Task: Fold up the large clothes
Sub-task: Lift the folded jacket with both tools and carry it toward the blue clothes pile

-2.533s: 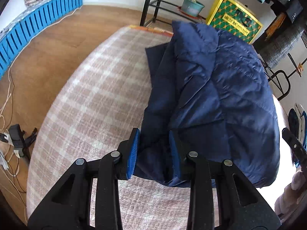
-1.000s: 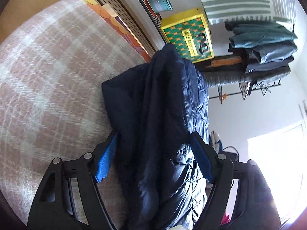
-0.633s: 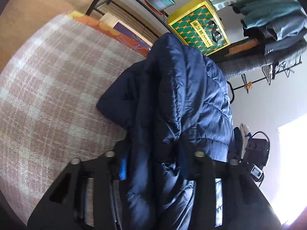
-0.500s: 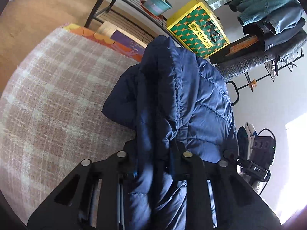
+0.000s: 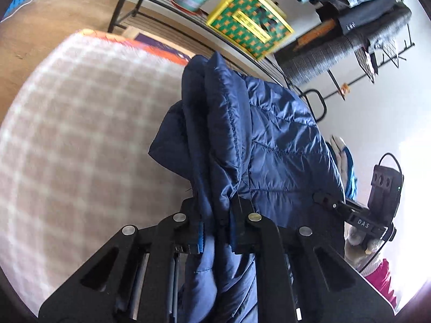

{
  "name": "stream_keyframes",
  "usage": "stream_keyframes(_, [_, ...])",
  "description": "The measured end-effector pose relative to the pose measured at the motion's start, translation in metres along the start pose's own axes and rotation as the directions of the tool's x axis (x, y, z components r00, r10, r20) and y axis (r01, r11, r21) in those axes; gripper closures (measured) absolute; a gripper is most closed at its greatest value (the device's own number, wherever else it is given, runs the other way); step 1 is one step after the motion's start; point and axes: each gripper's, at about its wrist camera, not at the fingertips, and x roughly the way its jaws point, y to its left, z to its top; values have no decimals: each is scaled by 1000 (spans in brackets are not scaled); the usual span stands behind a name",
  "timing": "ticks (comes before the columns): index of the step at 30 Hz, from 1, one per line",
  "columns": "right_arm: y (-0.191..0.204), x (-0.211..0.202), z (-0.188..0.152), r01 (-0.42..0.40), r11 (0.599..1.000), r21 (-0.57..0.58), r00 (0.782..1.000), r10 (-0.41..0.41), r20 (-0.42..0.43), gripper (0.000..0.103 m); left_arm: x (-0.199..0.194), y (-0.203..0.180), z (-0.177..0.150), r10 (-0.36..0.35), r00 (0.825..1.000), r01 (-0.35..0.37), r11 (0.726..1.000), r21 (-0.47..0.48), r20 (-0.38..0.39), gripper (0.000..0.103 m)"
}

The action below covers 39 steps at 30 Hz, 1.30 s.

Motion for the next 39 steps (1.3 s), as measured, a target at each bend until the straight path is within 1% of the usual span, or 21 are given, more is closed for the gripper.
stream_keyframes(6, [-28,-57,-62,54,998,-29,998,-54,-30,82,0,-42,-76,-45,994,43,999,-17,-100,92])
stream_keyframes(7, [-35,-65,-75,61,998,-27,997,-62,-38,82,2,-52,-91,-41,992,43,999,6,-121,92])
stream_keyframes(10, [-59,-79,-110,66,998,16,996,-65,-55,82,8,-67,-117,-44,991,50,998,42,-127,92])
stream_keyframes(13, [-72,-79,-130,59,996,74,997,-55,-47,81,13,-65,-126,-29,993,32,999,24,-118,77])
stream_keyframes(15, [-73,-77,-138,67,994,81,997,-65,-28,78,16,-60,-124,8,993,-9,1000,-6,-117,57])
stream_keyframes(16, [-74,-75,-140,69,993,94,998,-67,-22,76,16,-58,-122,22,993,-24,1000,-14,-115,52])
stream_keyframes(18, [-77,-71,-143,83,988,128,997,-81,-17,65,17,-52,-119,38,994,-41,999,-20,-106,38])
stream_keyframes(20, [-80,-70,-146,97,985,140,995,-97,-13,53,22,-40,-118,30,992,-36,998,-49,-122,33])
stream_keyframes(23, [-83,-71,-153,93,983,158,996,-92,-10,40,32,-24,-119,-36,988,16,991,-129,-150,33])
stream_keyframes(25, [-86,-71,-160,77,982,175,997,-76,-13,34,33,-28,-117,-27,989,15,996,-84,-144,33])
stream_keyframes(26, [-88,-69,-162,61,980,188,998,-59,-17,32,35,-30,-116,-30,989,19,997,-73,-148,36])
stream_keyframes(27, [-88,-67,-164,50,977,205,999,-47,-22,32,38,-31,-116,-42,987,30,997,-76,-158,45])
stream_keyframes(28, [-90,-63,-164,39,974,224,999,-35,-25,32,41,-34,-117,-45,986,33,997,-76,-163,49])
stream_keyframes(29, [-90,-60,-166,27,970,240,999,-21,-28,31,43,-37,-118,-37,986,27,998,-61,-160,57])
stream_keyframes(30, [-89,-58,-166,32,969,245,999,-24,-35,32,44,-41,-119,-30,986,24,999,-38,-161,67])
stream_keyframes(31, [-86,-57,-165,50,969,242,998,-41,-39,34,44,-45,-119,-23,987,19,1000,-25,-160,71])
stream_keyframes(33, [-75,-59,-160,92,974,205,995,-84,-46,48,41,-55,-119,-1,990,1,1000,1,-142,82])
stream_keyframes(34, [-69,-63,-158,115,976,185,993,-108,-43,54,35,-63,-119,23,992,-19,999,34,-124,83])
stream_keyframes(35, [-62,-67,-155,140,976,167,990,-135,-40,66,33,-70,-121,39,993,-33,998,58,-109,86])
stream_keyframes(36, [-57,-70,-153,165,974,152,986,-161,-40,73,29,-79,-122,54,994,-46,995,85,-92,87])
stream_keyframes(39, [-35,-83,-148,269,959,88,963,-268,-25,79,15,-103,-130,77,996,-68,985,158,-52,90])
